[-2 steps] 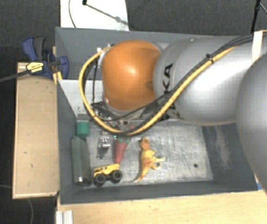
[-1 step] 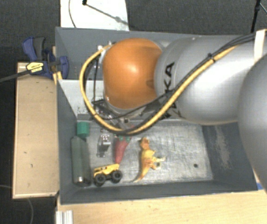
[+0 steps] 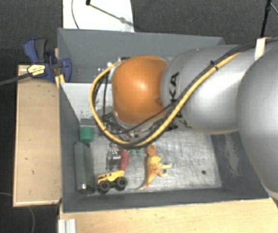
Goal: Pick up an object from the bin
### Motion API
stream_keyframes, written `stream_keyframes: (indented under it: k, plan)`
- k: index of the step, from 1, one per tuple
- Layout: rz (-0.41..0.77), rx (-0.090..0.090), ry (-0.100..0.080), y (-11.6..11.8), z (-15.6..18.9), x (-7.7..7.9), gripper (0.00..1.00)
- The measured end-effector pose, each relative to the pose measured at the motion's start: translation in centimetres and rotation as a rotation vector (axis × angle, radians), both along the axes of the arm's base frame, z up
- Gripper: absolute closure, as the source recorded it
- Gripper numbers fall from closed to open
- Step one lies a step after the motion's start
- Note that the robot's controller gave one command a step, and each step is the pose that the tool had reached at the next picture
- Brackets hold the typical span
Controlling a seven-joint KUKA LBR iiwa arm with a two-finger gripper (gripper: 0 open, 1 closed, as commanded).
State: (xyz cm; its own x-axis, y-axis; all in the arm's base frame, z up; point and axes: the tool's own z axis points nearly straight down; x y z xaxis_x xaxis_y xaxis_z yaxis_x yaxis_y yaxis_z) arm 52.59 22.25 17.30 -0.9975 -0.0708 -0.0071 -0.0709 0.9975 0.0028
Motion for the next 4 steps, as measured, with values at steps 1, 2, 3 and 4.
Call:
stream_keyframes:
  k: [1,2,3,4]
  plan:
    - [0.198,-0.004,0.005,-0.2,-3.8,-2.6,0.0]
    - [0.439,-0.003,0.006,-3.0,-2.4,-3.4,0.0]
    - [0.5,-0.003,0.006,-1.8,-10.2,-3.4,1.0]
    - [0.499,-0.003,0.006,-1.8,-10.2,-3.4,1.0]
